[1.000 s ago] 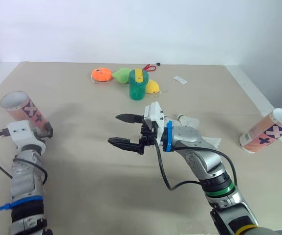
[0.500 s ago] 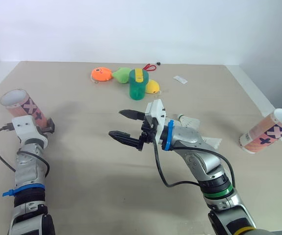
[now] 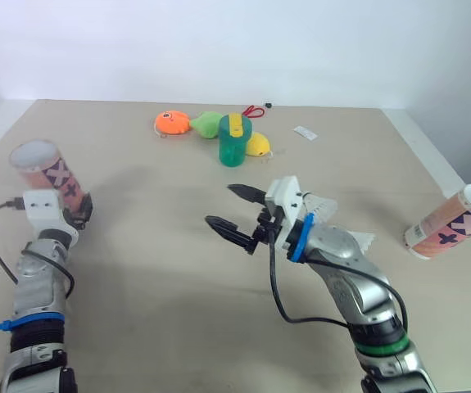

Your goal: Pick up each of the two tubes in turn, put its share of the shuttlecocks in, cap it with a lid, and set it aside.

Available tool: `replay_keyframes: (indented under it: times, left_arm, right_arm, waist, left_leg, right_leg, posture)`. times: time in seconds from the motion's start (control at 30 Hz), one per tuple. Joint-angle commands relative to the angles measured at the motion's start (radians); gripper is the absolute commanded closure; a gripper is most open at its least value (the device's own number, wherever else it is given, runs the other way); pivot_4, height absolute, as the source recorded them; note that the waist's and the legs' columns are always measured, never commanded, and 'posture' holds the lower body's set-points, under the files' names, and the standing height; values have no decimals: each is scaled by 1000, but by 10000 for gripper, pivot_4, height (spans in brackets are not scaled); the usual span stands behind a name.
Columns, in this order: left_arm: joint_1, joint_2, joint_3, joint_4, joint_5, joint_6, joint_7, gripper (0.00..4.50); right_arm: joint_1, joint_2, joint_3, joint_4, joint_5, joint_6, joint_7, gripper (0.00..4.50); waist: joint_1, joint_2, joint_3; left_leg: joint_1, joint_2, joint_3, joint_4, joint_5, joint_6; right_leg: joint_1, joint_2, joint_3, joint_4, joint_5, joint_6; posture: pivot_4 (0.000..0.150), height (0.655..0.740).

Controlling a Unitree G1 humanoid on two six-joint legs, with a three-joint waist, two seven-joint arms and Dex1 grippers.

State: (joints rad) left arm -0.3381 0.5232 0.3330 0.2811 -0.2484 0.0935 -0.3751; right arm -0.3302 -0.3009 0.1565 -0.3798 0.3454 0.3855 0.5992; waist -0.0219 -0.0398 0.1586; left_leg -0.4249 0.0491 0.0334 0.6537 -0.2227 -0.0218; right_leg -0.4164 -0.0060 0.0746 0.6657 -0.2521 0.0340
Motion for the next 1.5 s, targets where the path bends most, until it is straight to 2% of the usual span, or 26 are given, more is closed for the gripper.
replay_keyframes:
  times: [0.03, 0.23, 0.37, 0.53, 0.67, 0.93, 1.03, 1.07, 1.27, 1.3, 1.4, 1.5]
  left_arm:
    - [-9, 179, -113, -181, -68, 84, -352, 12108]
    - [-78, 506, -343, -180, -19, 123, -859, 12108]
    - [-173, 586, -469, -161, 47, 117, -1048, 12108]
    - [-251, 569, -578, -158, 150, 98, -1125, 12108]
    - [-238, 546, -634, -189, 193, 106, -1156, 12108]
    - [-215, 525, -655, -225, 254, 118, -1157, 12108]
    - [-203, 518, -651, -228, 263, 117, -1155, 12703]
    - [-200, 516, -649, -227, 266, 116, -1153, 12703]
    - [-182, 498, -633, -230, 267, 129, -1146, 12703]
    - [-177, 495, -629, -234, 266, 135, -1146, 12703]
    - [-167, 484, -617, -245, 260, 152, -1142, 12703]
    - [-166, 475, -610, -247, 261, 169, -1139, 12703]
  right_arm:
    - [106, -9, -50, -134, -93, -48, -120, 0]
    - [197, 21, -49, -128, -225, -14, -286, 0]
    - [234, 45, -35, -110, -282, -2, -347, 0]
    - [258, 99, -33, -64, -284, 11, -383, 0]
    - [213, 156, -33, 29, -296, 12, -420, 0]
    - [105, 222, -74, 205, -291, -59, -458, 0]
    - [80, 228, -89, 243, -283, -95, -456, 7568]
    - [75, 229, -94, 250, -281, -103, -455, 13484]
    - [74, 235, -103, 253, -267, -123, -432, 42472]
    - [79, 238, -104, 240, -250, -128, -418, 44374]
    - [87, 229, -92, 131, -143, -106, -310, 44374]
    - [77, 157, -65, -66, 65, 8, -126, 44374]
  waist:
    - [-1, 0, 0]
    - [-12, 4, 2]
    - [-15, 4, 2]
    - [-15, 4, 2]
    - [-18, 5, 2]
    - [-23, 8, 0]
    - [-23, 10, -1]
    - [-23, 10, -2]
    - [-23, 12, -2]
    - [-23, 12, -3]
    - [-23, 12, -2]
    - [-23, 14, -2]
  left_leg:
    - [-2, 0, -1, -1, 1, -2]
    - [1, 1, 5, -3, 1, -3]
    - [1, 4, 5, -3, 3, -2]
    - [-1, 5, 4, -3, 2, -2]
    - [-2, 5, 4, -3, 2, -2]
    - [-1, 4, 4, -2, 2, -2]
    - [-1, 3, 4, -2, 2, -2]
    - [0, 3, 4, -2, 2, -2]
    - [2, 2, 5, -1, 2, -2]
    - [3, 2, 5, 0, 2, -2]
    - [4, 2, 6, 0, 2, -2]
    - [4, 2, 5, 0, 2, -2]
  right_leg:
    - [-2, 0, 0, 0, 0, 0]
    - [-5, 0, 1, 1, -2, -4]
    - [-6, 4, 0, 2, -3, -3]
    - [-7, 6, 3, 2, -4, -4]
    - [-8, 7, 4, 2, -4, -4]
    - [-7, 7, 6, 4, -3, -3]
    - [-6, 7, 6, 4, -4, -2]
    - [-6, 7, 6, 5, -4, -2]
    - [-6, 6, 8, 9, -9, 4]
    - [-6, 6, 9, 11, -9, 4]
    - [-6, 6, 10, 14, -10, 4]
    - [-6, 6, 10, 15, -11, 4]
  posture:
    - [1500, 7400]
    - [1500, 7400]
    - [1500, 7400]
    - [1500, 7400]
    - [1500, 7400]
    - [1500, 7400]
    - [1500, 7400]
    - [1500, 7400]
    - [1500, 7400]
    - [1500, 7400]
    - [1500, 7400]
    - [1500, 7400]
